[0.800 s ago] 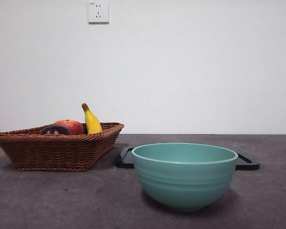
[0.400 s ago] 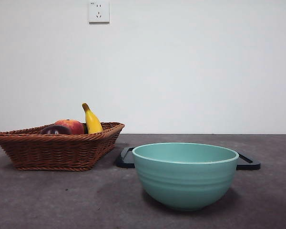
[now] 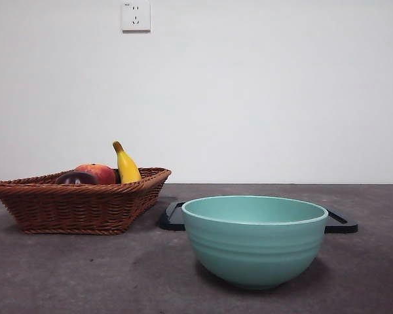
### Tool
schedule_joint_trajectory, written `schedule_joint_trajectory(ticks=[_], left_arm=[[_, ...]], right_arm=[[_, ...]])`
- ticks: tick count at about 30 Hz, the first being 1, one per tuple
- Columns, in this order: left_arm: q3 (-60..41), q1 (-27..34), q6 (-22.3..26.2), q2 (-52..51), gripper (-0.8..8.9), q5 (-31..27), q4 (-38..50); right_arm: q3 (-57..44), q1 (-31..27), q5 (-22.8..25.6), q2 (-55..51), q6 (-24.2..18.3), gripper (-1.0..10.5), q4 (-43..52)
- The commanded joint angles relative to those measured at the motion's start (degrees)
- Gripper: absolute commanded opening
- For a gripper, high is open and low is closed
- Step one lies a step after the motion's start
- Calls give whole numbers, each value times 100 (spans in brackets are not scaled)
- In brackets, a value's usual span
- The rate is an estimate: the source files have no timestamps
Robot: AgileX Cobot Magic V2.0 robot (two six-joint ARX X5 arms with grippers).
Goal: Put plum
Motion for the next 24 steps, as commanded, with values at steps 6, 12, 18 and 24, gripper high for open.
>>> schedule_joint_trajectory(ticks=[6, 12, 18, 24], left_arm=[[-118, 20, -15, -11, 9, 2, -48], [-118, 17, -15, -11, 9, 2, -48], [-118, 17, -15, -11, 9, 2, -50], [-118, 17, -15, -13, 9, 2, -50]], right_arm=[[-28, -9, 20, -9, -50, 8, -697], [-22, -9, 15, -9, -28, 8, -1073], [-17, -9, 17, -9, -28, 8, -1036], [-17, -9, 17, -9, -28, 8, -1036]])
